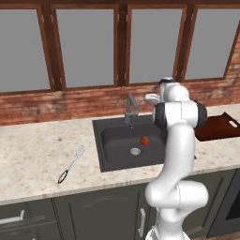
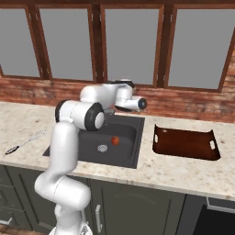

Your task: Pick up all produce items and place them in the sink. Turn on the sink faucet to wash them. Then turn the sink off and put them in the tray.

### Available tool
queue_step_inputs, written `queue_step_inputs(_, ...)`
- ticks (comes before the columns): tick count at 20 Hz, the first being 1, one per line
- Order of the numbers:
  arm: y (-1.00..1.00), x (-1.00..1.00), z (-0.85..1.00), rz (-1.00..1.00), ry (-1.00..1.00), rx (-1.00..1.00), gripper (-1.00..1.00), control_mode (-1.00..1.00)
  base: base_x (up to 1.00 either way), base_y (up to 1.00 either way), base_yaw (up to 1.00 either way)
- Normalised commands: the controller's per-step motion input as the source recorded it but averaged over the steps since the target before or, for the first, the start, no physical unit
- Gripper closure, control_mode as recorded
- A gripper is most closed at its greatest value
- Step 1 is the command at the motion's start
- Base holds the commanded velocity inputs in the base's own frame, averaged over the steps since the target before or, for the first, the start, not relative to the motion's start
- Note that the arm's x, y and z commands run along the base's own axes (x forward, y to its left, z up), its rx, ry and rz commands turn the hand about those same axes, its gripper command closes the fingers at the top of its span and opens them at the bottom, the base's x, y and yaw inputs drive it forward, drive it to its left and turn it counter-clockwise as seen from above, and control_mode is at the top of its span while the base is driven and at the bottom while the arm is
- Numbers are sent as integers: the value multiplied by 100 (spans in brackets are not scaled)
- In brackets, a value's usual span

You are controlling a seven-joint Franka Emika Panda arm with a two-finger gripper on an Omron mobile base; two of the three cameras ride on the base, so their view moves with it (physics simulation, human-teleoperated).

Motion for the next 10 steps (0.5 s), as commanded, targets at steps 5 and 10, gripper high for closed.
queue_step_inputs(5,-18,-50,16,-11,21,-16,-100,-100,0,0,0)
queue_step_inputs(10,-6,-49,-1,-9,21,-15,-100,-100,0,0,0)
